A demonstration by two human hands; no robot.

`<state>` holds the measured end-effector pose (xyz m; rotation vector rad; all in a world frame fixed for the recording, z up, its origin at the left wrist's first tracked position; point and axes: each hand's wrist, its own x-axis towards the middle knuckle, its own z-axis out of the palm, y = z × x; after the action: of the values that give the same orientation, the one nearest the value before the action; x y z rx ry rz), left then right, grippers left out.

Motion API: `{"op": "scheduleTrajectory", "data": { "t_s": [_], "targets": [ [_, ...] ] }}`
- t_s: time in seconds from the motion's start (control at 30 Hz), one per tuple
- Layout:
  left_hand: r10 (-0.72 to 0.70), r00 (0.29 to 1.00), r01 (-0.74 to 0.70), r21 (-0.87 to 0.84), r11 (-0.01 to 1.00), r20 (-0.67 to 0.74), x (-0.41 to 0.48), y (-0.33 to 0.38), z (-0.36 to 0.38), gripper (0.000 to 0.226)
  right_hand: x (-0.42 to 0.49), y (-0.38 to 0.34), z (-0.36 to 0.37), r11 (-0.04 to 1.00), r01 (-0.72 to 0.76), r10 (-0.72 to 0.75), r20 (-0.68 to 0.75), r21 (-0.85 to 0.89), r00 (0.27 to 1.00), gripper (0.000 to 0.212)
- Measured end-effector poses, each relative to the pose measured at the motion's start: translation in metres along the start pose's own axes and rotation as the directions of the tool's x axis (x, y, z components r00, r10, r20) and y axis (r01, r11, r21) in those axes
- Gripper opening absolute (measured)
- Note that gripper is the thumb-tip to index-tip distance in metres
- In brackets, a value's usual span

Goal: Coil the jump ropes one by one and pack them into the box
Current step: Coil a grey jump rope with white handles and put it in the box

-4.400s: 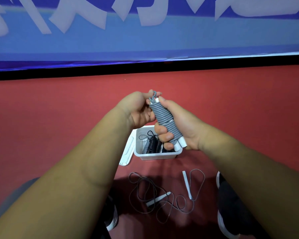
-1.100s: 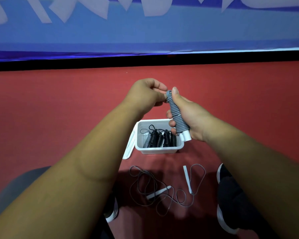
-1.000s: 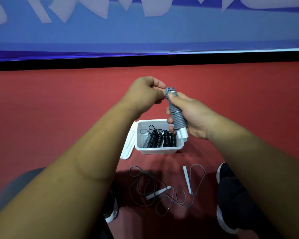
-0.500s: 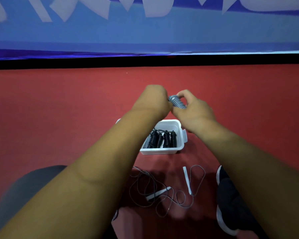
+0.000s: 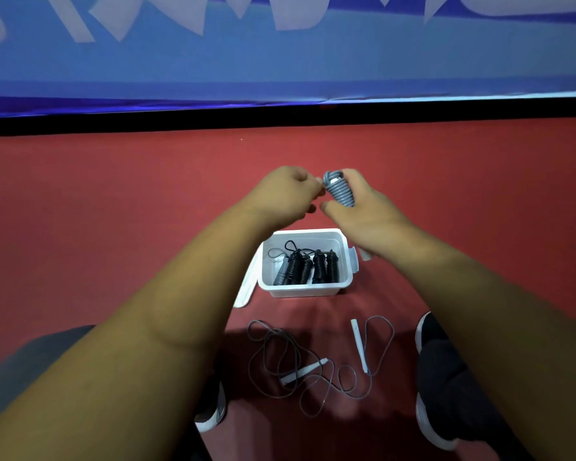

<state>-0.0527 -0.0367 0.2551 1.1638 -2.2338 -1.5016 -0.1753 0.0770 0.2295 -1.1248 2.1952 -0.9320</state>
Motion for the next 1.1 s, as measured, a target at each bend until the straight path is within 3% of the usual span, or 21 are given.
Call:
{"op": "scheduleTrajectory", "data": {
  "t_s": [0.1, 0.33, 0.6, 0.87, 1.1],
  "targets": [
    [-0.016, 0.999, 0.021, -0.148, 0.989, 0.033, -0.001, 0.003, -0.004, 0.032, -0.003, -0.006, -0.002, 0.988, 0.058, -0.063, 0.034, 0.143, 0.997, 0.048],
    [-0.085, 0.990, 0.110, -0.242, 0.964, 0.114, -0.001, 0.002, -0.005, 0.026, -0.006, -0.008, -0.006, 0.972, 0.116, -0.123, 0.022, 0.205, 0.992, 0.035],
    [-0.108, 0.985, 0.149, -0.339, 0.929, 0.136, 0.001, 0.004, -0.005, 0.011, -0.003, -0.008, -0.004, 0.985, 0.126, -0.125, -0.014, 0.120, 0.992, 0.030],
    [-0.067, 0.987, 0.108, -0.303, 0.947, 0.144, -0.001, 0.004, -0.002, 0.019, -0.001, -0.006, 0.006, 0.980, 0.172, -0.186, -0.144, -0.101, 0.972, 0.025],
    [-0.016, 0.999, 0.028, -0.299, 0.954, 0.043, -0.001, 0.000, -0.002, 0.019, -0.002, -0.006, 0.009, 0.983, 0.177, -0.182, -0.145, -0.045, 0.973, 0.028]
  ]
}}
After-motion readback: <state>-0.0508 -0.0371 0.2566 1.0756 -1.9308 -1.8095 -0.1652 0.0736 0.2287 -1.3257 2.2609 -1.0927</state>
